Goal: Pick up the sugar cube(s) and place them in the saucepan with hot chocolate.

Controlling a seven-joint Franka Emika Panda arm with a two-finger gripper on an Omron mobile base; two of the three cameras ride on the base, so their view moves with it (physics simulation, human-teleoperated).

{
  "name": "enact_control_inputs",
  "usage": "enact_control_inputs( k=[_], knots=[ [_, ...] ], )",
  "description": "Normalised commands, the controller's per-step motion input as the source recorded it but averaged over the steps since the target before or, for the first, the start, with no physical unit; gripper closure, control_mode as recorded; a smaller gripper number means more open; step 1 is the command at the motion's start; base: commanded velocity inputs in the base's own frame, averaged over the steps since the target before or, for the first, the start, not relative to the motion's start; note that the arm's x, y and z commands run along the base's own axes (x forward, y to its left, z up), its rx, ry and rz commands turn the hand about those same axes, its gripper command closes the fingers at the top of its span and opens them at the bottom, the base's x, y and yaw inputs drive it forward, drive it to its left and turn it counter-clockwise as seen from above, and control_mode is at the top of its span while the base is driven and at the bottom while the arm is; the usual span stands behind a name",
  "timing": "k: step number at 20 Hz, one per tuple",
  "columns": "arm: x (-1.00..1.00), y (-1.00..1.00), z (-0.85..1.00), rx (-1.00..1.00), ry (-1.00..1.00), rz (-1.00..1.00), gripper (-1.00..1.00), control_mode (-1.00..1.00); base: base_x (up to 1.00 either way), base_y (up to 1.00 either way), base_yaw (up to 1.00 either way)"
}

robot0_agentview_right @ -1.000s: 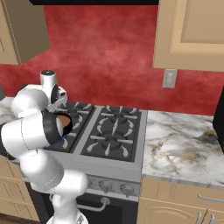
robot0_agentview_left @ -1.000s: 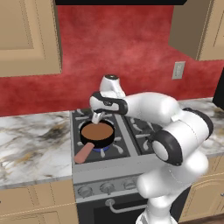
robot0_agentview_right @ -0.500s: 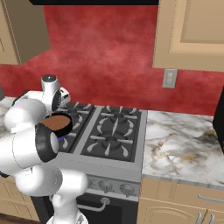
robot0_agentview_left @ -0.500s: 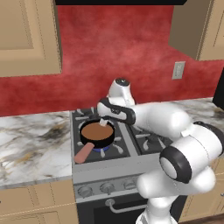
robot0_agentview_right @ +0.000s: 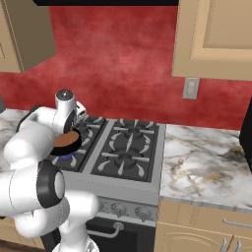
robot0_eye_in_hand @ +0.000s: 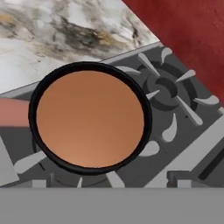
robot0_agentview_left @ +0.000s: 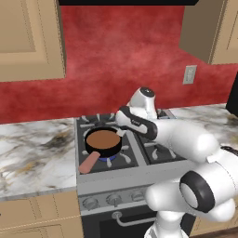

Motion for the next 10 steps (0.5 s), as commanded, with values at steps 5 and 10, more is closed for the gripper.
enact_control_inputs(
  k=[5,10],
  knots=[
    [-0.01,-0.40,0.18,0.08,0.00,-0.01,-1.00,-1.00,0.00,0.00,0.00],
    [-0.11,-0.64,0.38,0.00,0.00,-0.14,-1.00,-1.00,0.00,0.00,0.00]
  ],
)
